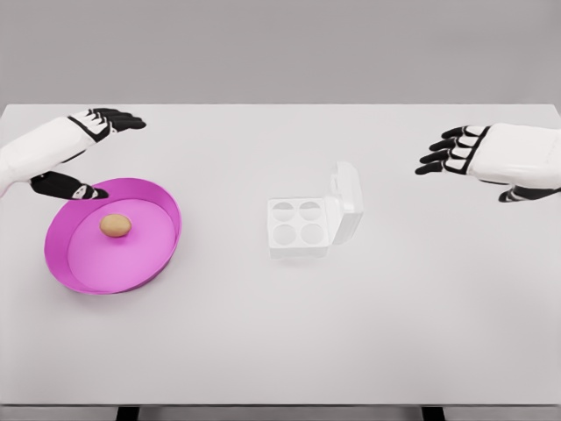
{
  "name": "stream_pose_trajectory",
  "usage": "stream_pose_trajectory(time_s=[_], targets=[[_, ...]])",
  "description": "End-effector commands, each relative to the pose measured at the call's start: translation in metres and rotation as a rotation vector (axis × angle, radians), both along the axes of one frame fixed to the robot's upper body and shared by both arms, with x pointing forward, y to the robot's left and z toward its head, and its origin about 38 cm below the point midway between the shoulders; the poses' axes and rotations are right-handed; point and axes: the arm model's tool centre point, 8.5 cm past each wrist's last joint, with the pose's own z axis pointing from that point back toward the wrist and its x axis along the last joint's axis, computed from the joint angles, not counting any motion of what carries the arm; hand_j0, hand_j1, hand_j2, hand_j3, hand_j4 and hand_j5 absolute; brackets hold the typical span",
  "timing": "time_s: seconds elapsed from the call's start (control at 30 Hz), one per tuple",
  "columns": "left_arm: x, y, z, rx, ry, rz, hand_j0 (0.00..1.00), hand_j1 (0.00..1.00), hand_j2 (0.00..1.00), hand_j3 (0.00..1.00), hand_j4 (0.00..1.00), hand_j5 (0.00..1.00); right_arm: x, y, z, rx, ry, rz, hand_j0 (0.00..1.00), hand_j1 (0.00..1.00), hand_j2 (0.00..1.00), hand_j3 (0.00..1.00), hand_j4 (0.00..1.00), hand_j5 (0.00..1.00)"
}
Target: Pack egg into the box and close the box lid
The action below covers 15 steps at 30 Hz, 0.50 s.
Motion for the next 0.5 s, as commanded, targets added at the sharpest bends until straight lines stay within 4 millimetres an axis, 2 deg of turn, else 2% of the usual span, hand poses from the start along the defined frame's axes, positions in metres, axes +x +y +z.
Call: stream_pose_trajectory(time_s=[0.0,0.17,0.27,0.3,0.37,0.47], targets=[[-0.001,0.005,0.003,0.002,0.002,0.007,1.0,1.0,1.0,1.0,1.0,1.0,0.0,0.001,-0.001,0.004,0.003,0.0,1.0,1.0,1.0,1.0,1.0,1.0],[0.001,0.009,0.013,0.001,-0.028,0.021,1.0,1.0,1.0,1.0,1.0,1.0,0.001,0.003,0.001,0.02,-0.005,0.002,1.0,1.0,1.0,1.0,1.0,1.0],[-0.003,0.015,0.024,0.043,-0.037,0.016,1.0,1.0,1.0,1.0,1.0,1.0,0.02,0.028,0.007,0.272,-0.085,0.01,1.0,1.0,1.0,1.0,1.0,1.0],[-0.005,0.012,0.028,0.054,-0.049,0.003,1.0,1.0,1.0,1.0,1.0,1.0,0.02,0.018,0.007,0.293,-0.094,-0.022,1.0,1.0,1.0,1.0,1.0,1.0],[-0.007,0.016,0.029,0.096,-0.034,-0.002,1.0,1.0,1.0,1.0,1.0,1.0,0.017,0.01,0.006,0.3,-0.096,-0.044,1.0,1.0,1.0,1.0,1.0,1.0],[-0.021,0.005,0.026,0.276,0.086,-0.106,1.0,1.0,1.0,1.0,1.0,1.0,0.021,-0.001,-0.001,0.3,-0.075,-0.08,1.0,1.0,1.0,1.0,1.0,1.0]])
